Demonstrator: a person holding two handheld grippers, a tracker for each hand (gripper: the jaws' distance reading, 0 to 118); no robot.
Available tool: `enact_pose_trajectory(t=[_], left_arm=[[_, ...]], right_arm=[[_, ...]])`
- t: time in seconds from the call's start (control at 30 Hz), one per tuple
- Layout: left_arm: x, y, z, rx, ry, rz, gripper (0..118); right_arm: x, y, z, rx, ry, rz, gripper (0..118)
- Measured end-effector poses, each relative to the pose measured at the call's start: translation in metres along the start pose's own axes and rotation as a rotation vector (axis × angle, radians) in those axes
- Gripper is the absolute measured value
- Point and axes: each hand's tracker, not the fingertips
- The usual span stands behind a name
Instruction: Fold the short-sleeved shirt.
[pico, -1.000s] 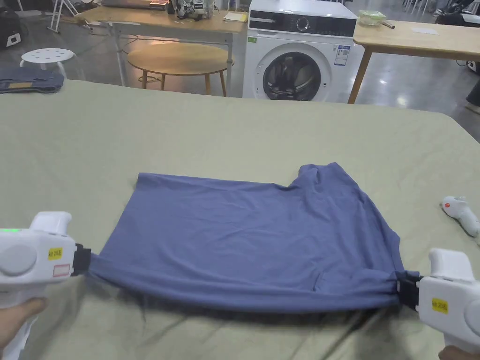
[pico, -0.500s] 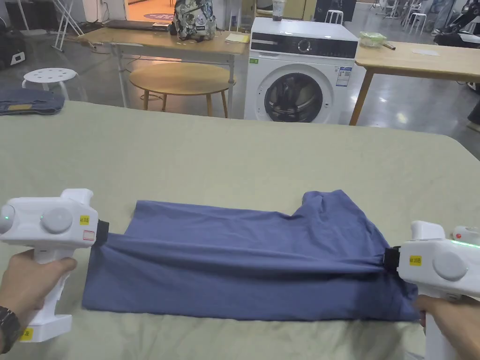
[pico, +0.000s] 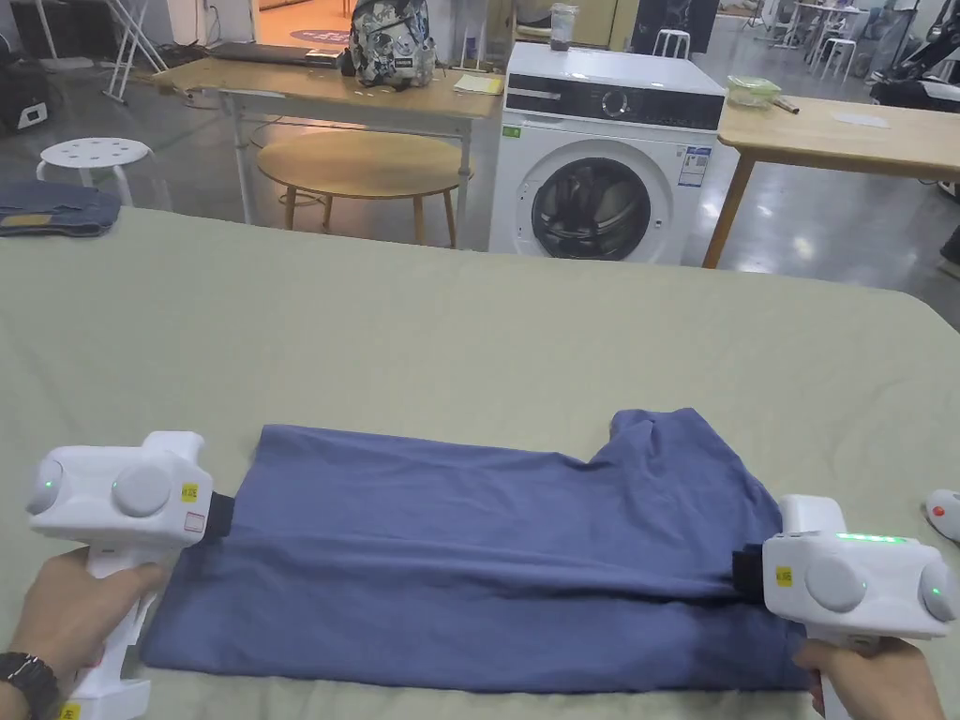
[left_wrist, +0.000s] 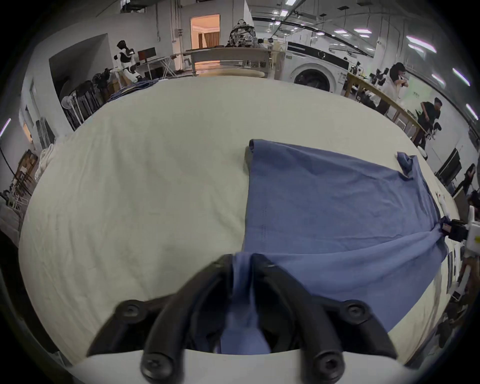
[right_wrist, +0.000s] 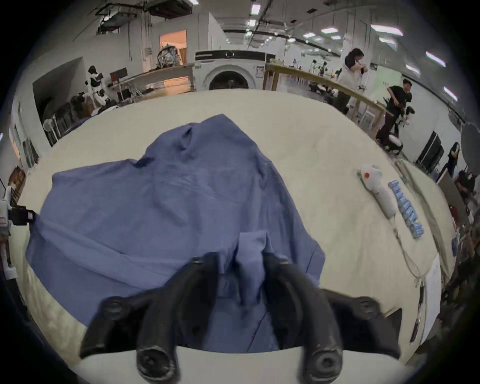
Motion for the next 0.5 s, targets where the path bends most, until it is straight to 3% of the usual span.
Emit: enact_pose_trajectory(t=[0.03, 0.07, 0.33, 0.4, 0.47, 0.5], left_arm=[[0.001, -0.001, 0.004, 0.013, 0.0, -0.001, 36], [0.001, -0.002, 0.01, 0.032, -0.007, -0.001, 46], [0.026, -0.015, 0.066, 0.267, -0.047, -0.035, 48], [0.034, -0.024, 0.079, 0.36, -0.048, -0.051, 46], [0.045, -0.033, 0.094, 0.428, -0.027, -0.075, 31], [0.05, -0.039, 0.1, 0.46, -0.021, -0.087, 21]], right_arm=[[-0.001, -0.001, 0.005, 0.023, 0.0, -0.003, 62], [-0.006, 0.0, 0.01, 0.052, -0.001, -0.002, 72], [-0.048, -0.018, 0.082, 0.361, 0.007, -0.026, 74], [-0.058, -0.026, 0.1, 0.433, 0.014, -0.043, 65], [-0.071, -0.032, 0.125, 0.495, 0.009, -0.052, 29], [-0.075, -0.036, 0.132, 0.515, 0.004, -0.04, 18]])
